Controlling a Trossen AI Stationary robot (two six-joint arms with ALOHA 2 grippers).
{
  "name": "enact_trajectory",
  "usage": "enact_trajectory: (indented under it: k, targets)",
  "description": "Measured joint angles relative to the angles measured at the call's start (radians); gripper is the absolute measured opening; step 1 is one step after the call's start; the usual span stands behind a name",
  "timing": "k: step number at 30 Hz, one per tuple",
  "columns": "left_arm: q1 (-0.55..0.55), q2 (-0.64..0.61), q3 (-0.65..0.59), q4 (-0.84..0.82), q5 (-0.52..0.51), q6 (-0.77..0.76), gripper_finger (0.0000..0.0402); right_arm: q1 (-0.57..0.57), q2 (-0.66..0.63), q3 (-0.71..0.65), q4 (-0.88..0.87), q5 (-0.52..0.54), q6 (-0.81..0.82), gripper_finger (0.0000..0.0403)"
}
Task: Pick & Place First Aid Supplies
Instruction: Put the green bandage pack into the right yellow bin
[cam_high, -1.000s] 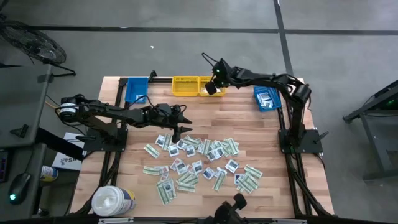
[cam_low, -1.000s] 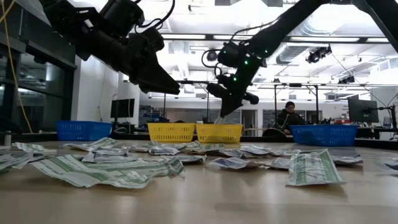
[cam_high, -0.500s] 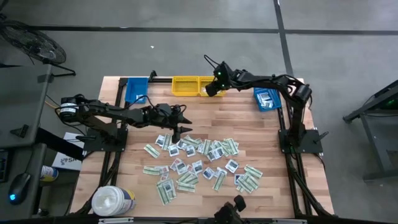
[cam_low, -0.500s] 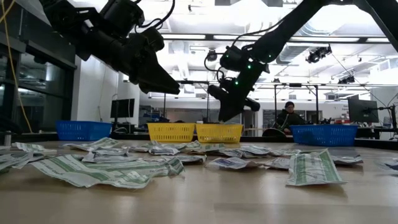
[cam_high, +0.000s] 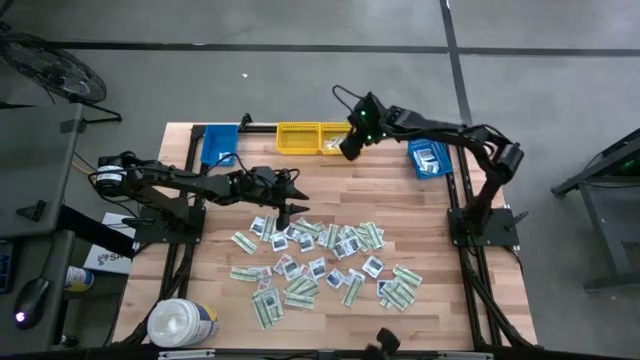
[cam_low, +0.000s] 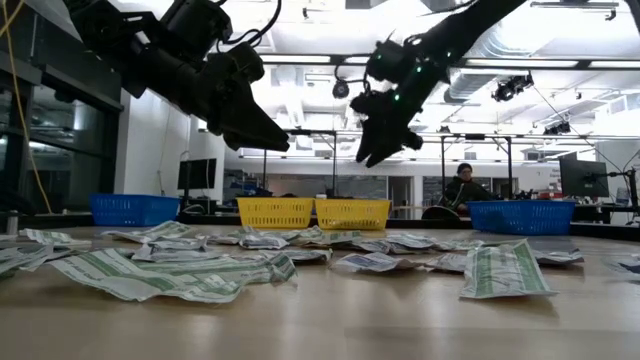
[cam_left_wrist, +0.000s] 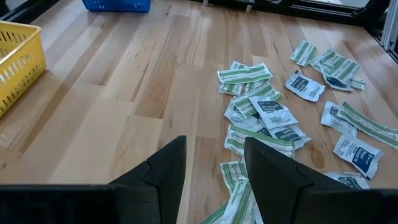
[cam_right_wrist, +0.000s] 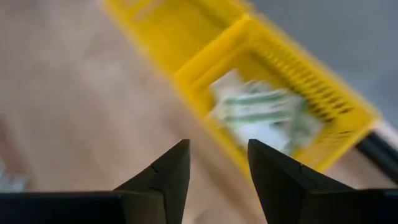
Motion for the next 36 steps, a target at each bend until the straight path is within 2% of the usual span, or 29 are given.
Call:
enact_trajectory:
  k: [3, 7, 13, 17, 22, 29, 36]
  targets:
    - [0.000, 0.000, 0.000, 0.000, 0.000, 0.000, 0.0162, 0.052, -0.007, 0.000, -0.062, -0.047, -0.057, 0.0155]
    - [0.000, 0.000, 0.000, 0.000, 0.000, 0.001, 0.0162, 0.145, -0.003, 0.000, -0.144, -0.051, -0.121, 0.0155]
    - [0.000, 0.000, 0.000, 0.000, 0.000, 0.000, 0.0162, 0.267, -0.002, -0.002, -0.206, -0.143, -0.124, 0.0151]
    - [0.000, 0.000, 0.000, 0.000, 0.000, 0.000, 0.0162, 0.320, -0.002, -0.092, -0.093, -0.272, -0.053, 0.0151]
    - [0.000, 0.000, 0.000, 0.000, 0.019, 0.000, 0.0162, 0.340, 0.000, -0.260, 0.157, -0.401, 0.067, 0.0151]
    - [0.000, 0.000, 0.000, 0.000, 0.021, -0.001, 0.0162, 0.332, 0.000, -0.419, 0.437, -0.429, 0.220, 0.0151]
    - [0.000, 0.000, 0.000, 0.000, 0.020, -0.001, 0.0162, 0.341, 0.000, -0.494, 0.510, -0.424, 0.314, 0.0151]
